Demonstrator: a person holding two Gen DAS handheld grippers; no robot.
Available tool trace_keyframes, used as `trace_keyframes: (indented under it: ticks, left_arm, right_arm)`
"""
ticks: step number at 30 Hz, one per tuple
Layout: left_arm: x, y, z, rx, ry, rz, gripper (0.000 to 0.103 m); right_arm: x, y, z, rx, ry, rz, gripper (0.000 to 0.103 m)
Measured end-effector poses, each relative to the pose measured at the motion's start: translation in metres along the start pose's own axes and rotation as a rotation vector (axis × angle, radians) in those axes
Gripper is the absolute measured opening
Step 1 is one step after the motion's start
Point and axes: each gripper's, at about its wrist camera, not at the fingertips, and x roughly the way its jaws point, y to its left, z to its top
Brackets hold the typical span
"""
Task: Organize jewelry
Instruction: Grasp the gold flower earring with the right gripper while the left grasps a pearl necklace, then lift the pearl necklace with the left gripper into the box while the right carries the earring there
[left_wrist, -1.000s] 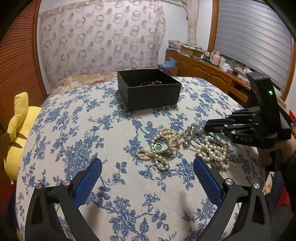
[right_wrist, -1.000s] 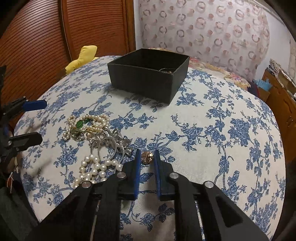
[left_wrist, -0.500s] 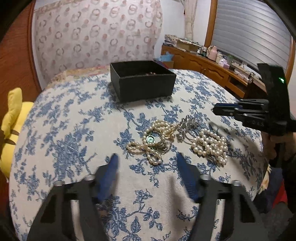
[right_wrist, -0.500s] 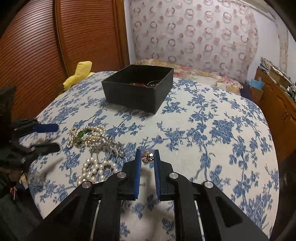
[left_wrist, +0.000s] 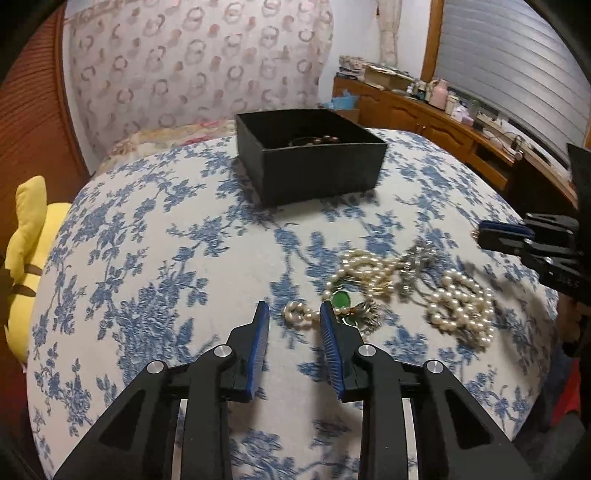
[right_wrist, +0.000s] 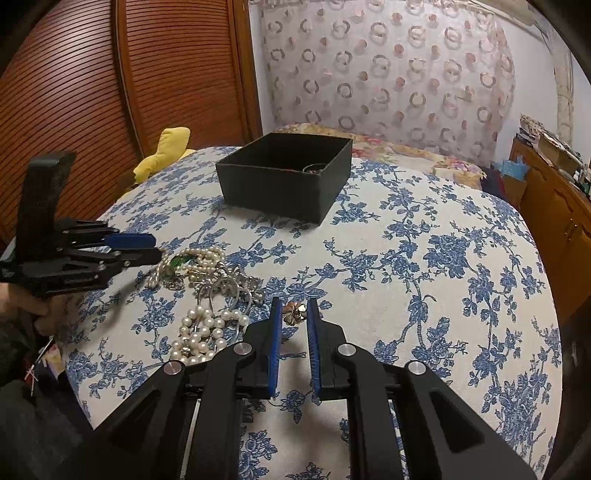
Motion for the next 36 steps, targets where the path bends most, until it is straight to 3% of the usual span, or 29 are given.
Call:
trace_keyframes:
  ticks: [5, 9, 14, 16, 17, 23, 31, 33, 36]
  left_arm:
    - [-0.001, 0.017, 0.005, -0.067, -0.014, -0.018, 0.027]
    - [0.002, 0.017, 0.009, -0.065, -0.010, -0.034, 0.027]
    - [0.003, 0.002, 0.019, -0.018, -0.017, -0.072, 0.027]
    - [0.009, -0.002, 0.022, 0.000, 0.005, -0.075, 0.013]
    - [0.012, -0.003, 0.023, 0.004, 0.012, -0.079, 0.011]
    - [0.020, -0.011, 0.034, 0.029, 0.030, -0.133, 0.011]
    - [0.040, -0.026, 0.041, 0.128, 0.086, -0.104, 0.011]
    - [0.043, -0.023, 0.046, 0.111, 0.091, -0.121, 0.005]
    - [0.047, -0.016, 0.049, 0.085, 0.088, -0.157, 0.004]
  right_arm:
    - [-0.001, 0.003, 0.000, -0.009, -0.003, 0.001, 0.015]
    - [-0.001, 0.003, 0.000, -0.009, -0.003, 0.001, 0.015]
    - [0.001, 0.003, -0.002, -0.009, 0.003, -0.002, 0.015]
    - [0.001, 0.003, -0.002, -0.006, 0.001, 0.000, 0.015]
    - [0.001, 0.003, -0.003, -0.005, 0.000, 0.001, 0.015]
    - [0.002, 0.003, -0.004, -0.010, 0.001, 0.002, 0.015]
    - [0.001, 0.002, -0.005, -0.004, 0.000, 0.000, 0.015]
    - [0.000, 0.002, -0.005, -0.002, -0.002, 0.002, 0.015]
    - [0.000, 0.002, -0.005, -0.006, 0.000, 0.002, 0.015]
